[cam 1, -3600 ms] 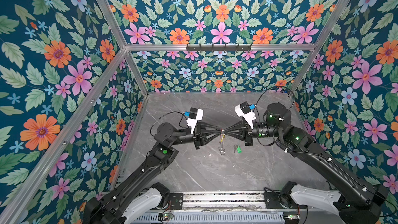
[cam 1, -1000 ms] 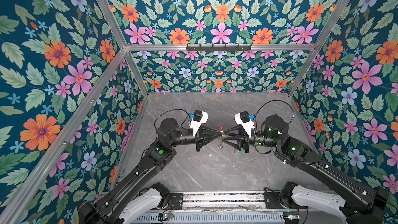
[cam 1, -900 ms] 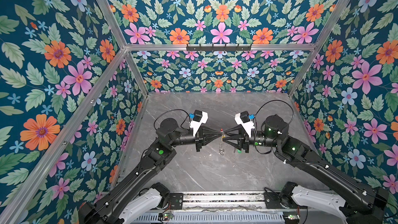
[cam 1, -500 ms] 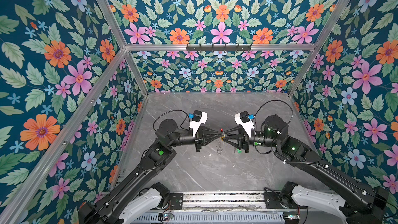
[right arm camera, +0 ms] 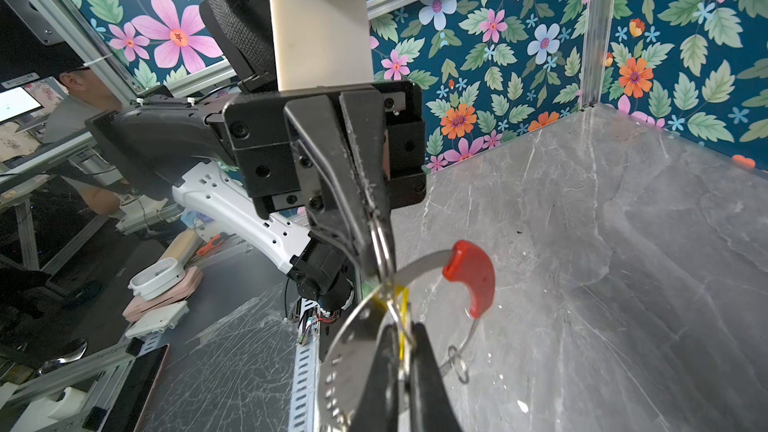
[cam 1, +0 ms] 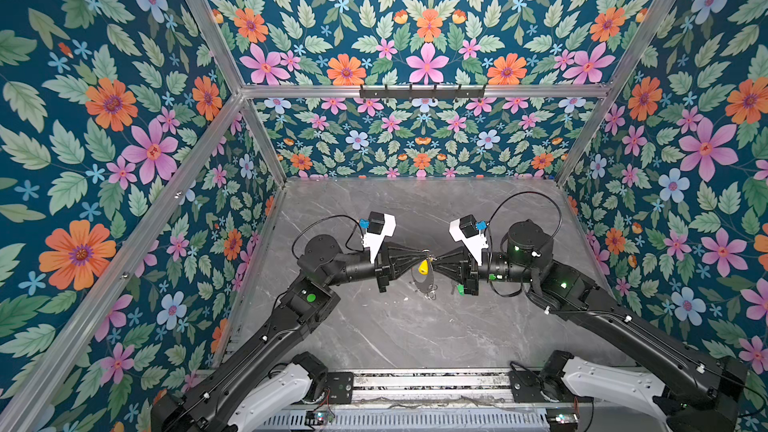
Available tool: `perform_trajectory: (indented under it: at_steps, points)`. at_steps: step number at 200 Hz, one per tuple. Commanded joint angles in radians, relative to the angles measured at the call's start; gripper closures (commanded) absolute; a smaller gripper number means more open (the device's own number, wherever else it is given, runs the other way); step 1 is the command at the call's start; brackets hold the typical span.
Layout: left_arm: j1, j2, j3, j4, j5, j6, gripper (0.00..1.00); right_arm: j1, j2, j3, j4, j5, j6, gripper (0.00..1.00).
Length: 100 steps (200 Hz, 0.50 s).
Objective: Remove the keys from the keyring
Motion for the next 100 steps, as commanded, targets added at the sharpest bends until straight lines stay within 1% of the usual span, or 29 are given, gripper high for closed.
perform_trajectory:
  at_steps: [1,18,68,100]
  points:
    - [0.0,-0.004,-0.009,0.094,-0.072,-0.029,1.0,0.017,0.015,0.017,-0.03,-0.02,-0.031,1.0]
    - [0.0,-0.004,-0.015,0.103,-0.091,-0.032,1.0,0.031,0.035,0.024,-0.039,-0.024,-0.04,1.0]
    - [0.0,0.001,-0.027,0.135,-0.079,-0.046,1.0,0.04,0.061,0.032,-0.039,-0.041,-0.045,1.0]
    - [0.001,-0.006,-0.025,0.106,-0.061,-0.031,1.0,0.04,0.049,0.037,-0.069,-0.016,-0.043,1.0]
